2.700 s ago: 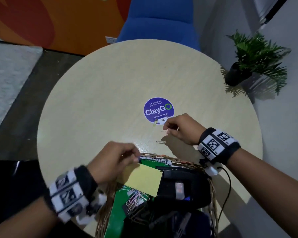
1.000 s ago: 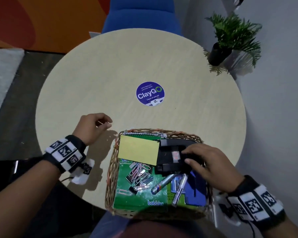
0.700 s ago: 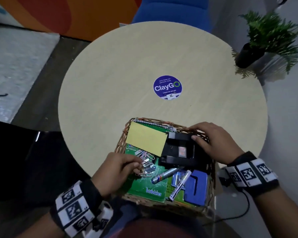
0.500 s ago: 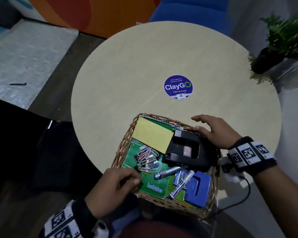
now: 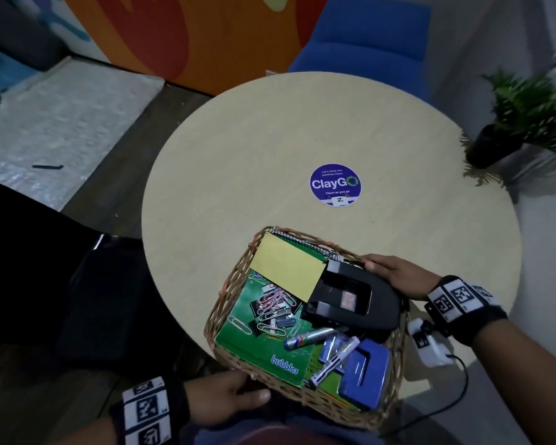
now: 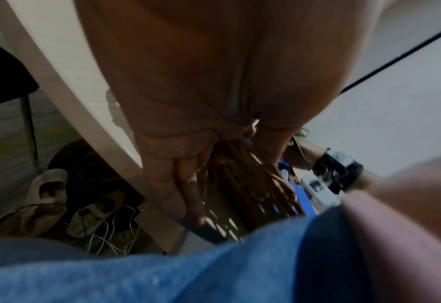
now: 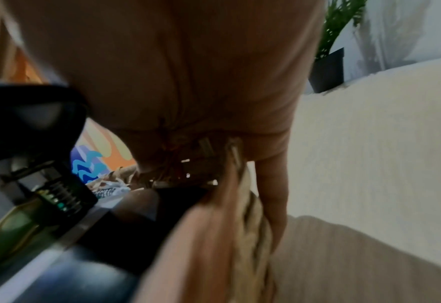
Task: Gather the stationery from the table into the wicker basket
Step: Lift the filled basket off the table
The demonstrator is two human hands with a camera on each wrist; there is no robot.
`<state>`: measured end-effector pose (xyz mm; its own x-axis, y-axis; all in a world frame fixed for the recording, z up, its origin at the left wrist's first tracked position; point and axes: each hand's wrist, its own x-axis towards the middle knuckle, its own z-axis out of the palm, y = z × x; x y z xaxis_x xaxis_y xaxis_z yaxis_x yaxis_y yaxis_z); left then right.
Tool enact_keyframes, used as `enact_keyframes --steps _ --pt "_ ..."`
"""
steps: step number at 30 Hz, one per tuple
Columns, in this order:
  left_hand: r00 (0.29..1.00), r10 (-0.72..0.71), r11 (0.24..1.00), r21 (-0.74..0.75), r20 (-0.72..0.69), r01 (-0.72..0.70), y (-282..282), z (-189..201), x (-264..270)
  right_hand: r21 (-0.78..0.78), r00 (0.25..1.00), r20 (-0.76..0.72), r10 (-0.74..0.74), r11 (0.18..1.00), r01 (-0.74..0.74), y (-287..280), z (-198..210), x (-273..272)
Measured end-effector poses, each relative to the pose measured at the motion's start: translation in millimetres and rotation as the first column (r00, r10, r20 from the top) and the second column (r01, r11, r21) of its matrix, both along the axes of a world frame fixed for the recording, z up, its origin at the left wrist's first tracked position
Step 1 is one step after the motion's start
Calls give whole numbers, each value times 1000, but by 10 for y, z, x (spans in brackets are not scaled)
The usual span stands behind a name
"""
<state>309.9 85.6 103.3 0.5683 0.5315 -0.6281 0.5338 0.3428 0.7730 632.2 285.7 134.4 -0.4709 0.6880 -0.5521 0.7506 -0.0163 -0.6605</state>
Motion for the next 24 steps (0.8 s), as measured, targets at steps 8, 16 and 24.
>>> enact_keyframes --steps 8,16,24 --pt "831 534 828 -296 156 -476 595 -103 -229 41 950 -113 -291 954 297 -370 -144 257" --pt "859 508 860 -97 62 -501 1443 210 -199 -61 780 -230 -581 809 585 -1017 -91 107" --pt "899 436 898 -50 -34 -437 1641 340 -147 -174 600 -294 -743 660 731 -1584 -205 -249"
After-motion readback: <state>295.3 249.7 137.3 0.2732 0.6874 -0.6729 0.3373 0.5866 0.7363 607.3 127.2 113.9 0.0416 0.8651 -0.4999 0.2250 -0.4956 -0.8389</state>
